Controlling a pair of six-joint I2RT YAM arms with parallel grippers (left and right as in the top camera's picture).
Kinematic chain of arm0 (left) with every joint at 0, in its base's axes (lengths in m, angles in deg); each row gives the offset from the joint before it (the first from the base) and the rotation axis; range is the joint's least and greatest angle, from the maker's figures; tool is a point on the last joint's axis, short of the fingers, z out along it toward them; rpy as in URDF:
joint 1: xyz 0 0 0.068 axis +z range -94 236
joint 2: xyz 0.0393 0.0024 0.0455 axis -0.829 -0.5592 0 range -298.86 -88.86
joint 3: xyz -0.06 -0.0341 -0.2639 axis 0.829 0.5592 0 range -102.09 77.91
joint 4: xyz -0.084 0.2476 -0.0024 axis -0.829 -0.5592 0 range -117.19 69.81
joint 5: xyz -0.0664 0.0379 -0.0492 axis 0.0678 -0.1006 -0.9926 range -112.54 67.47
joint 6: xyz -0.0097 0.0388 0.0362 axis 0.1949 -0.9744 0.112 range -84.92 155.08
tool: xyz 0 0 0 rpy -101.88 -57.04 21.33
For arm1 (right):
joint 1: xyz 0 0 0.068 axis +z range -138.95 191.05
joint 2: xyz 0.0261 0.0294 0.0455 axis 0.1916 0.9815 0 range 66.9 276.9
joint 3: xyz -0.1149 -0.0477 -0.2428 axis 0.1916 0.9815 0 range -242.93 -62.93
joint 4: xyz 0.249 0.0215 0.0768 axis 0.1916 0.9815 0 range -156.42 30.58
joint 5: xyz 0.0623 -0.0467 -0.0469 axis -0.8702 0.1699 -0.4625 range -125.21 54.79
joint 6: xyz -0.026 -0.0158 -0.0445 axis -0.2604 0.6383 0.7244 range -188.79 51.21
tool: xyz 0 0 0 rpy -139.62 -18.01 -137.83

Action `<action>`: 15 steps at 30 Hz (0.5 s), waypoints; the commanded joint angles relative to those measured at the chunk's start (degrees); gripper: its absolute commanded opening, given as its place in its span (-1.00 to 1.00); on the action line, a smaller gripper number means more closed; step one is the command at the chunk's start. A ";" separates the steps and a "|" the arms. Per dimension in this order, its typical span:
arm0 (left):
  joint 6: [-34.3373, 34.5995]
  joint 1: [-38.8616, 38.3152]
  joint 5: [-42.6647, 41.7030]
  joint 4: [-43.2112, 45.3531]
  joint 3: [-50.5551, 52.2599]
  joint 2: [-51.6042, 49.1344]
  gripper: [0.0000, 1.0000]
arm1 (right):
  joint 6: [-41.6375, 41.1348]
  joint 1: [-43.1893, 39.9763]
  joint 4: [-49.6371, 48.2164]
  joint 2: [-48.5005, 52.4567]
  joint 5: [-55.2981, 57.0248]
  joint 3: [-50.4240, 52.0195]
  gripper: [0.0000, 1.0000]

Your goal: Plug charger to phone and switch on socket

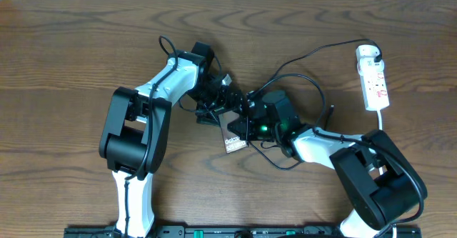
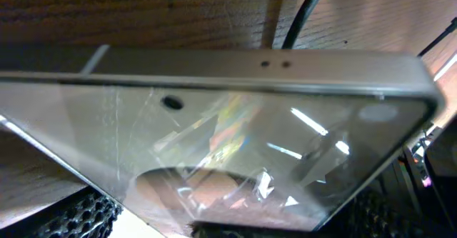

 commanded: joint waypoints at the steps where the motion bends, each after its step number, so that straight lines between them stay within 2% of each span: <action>1: -4.85 0.98 -1.79 2.32 1.86 -0.31 0.97 | 1.09 -3.72 -1.14 -2.84 -5.95 -0.48 -0.98; 5: -6.36 2.05 -12.04 6.40 1.86 4.24 0.96 | -0.63 -7.69 -6.23 -4.37 -14.05 -0.48 -0.98; 8: -6.34 2.21 -18.29 10.67 1.86 7.96 0.95 | -4.81 -10.47 -15.21 -4.66 -21.24 -0.48 -0.98; 12: -6.29 2.21 -25.86 16.68 1.86 12.68 0.86 | -12.15 -12.59 -25.97 -4.66 -26.77 -0.48 -0.98; 15: -5.99 2.21 -30.56 20.46 1.86 16.11 0.79 | -15.74 -12.90 -30.23 -4.66 -28.83 -0.48 -0.98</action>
